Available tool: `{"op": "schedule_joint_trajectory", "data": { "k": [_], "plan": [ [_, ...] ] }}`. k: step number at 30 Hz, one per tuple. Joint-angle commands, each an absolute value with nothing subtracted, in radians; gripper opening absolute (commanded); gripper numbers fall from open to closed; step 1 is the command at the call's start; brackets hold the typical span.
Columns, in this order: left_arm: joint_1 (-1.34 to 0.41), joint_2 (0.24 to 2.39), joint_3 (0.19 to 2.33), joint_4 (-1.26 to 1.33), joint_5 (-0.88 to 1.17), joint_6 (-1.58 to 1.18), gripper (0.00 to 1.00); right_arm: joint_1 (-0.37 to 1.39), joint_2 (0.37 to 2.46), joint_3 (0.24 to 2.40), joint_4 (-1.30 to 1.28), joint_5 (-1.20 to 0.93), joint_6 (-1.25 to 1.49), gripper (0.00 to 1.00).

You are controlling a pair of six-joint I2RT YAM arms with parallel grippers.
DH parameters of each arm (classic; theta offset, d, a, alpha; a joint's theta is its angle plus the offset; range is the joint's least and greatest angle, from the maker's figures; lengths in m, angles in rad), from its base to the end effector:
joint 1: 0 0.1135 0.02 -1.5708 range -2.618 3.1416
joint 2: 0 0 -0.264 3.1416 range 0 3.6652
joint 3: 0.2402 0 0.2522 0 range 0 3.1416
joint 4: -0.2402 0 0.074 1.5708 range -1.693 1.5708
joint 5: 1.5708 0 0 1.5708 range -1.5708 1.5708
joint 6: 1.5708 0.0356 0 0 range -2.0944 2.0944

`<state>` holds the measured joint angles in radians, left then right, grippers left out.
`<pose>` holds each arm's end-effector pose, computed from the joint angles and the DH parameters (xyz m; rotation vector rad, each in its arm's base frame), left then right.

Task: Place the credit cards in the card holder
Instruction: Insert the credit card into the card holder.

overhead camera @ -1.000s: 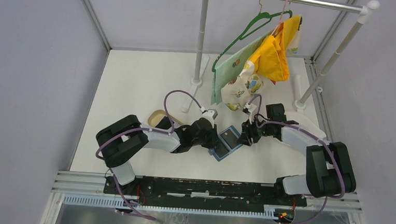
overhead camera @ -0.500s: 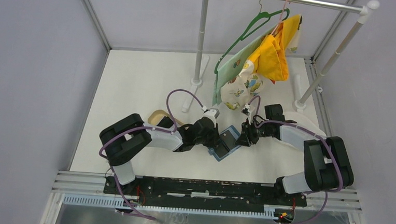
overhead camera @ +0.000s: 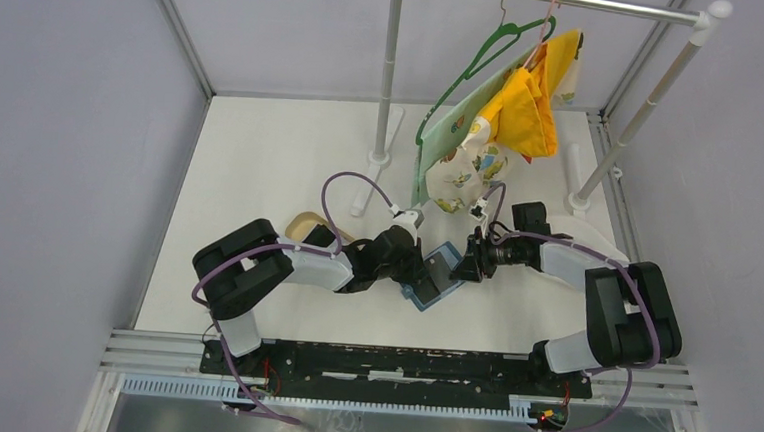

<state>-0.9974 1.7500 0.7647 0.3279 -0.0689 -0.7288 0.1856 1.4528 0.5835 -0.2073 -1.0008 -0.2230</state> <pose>0.1860 -0.2836 0.1353 0.2775 2.3533 -0.8315 0.2275 0.0732 0.1452 -0.7938 2.2343 1.2731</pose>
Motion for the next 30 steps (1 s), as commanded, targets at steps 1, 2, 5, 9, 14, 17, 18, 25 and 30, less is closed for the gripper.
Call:
{"op": "schedule_joint_trajectory", "data": {
  "k": [1, 2, 5, 9, 14, 17, 18, 25, 30],
  "plan": [
    [-1.002, 1.752, 0.781, 0.31, -0.099, -0.686, 0.12, 0.186, 1.473, 0.568, -0.135, -1.085, -0.166, 0.42],
    [-1.002, 1.75, 0.78, 0.31, -0.099, -0.686, 0.12, 0.186, 1.476, 0.565, -0.125, -1.093, -0.156, 0.42],
    [-1.001, 1.743, 0.776, 0.311, -0.098, -0.686, 0.11, 0.184, 1.489, 0.556, -0.098, -1.126, -0.126, 0.42],
    [-1.001, 1.733, 0.773, 0.311, -0.093, -0.685, 0.11, 0.185, 1.498, 0.542, -0.057, -1.151, -0.082, 0.42],
    [-1.002, 1.733, 0.774, 0.311, -0.083, -0.683, 0.07, 0.18, 1.5, 0.529, -0.015, -1.129, -0.033, 0.43],
    [-1.001, 1.733, 0.772, 0.311, -0.078, -0.683, 0.06, 0.173, 1.496, 0.522, -0.008, -1.084, -0.017, 0.44],
    [-1.001, 1.732, 0.772, 0.311, -0.076, -0.683, 0.06, 0.168, 1.493, 0.518, -0.008, -1.063, -0.004, 0.44],
    [-1.001, 1.733, 0.772, 0.311, -0.071, -0.684, 0.06, 0.148, 1.487, 0.492, 0.052, -0.959, 0.081, 0.45],
    [-1.002, 1.736, 0.769, 0.311, -0.072, -0.683, 0.04, 0.143, 1.49, 0.489, 0.046, -0.925, 0.086, 0.45]
  ]
}}
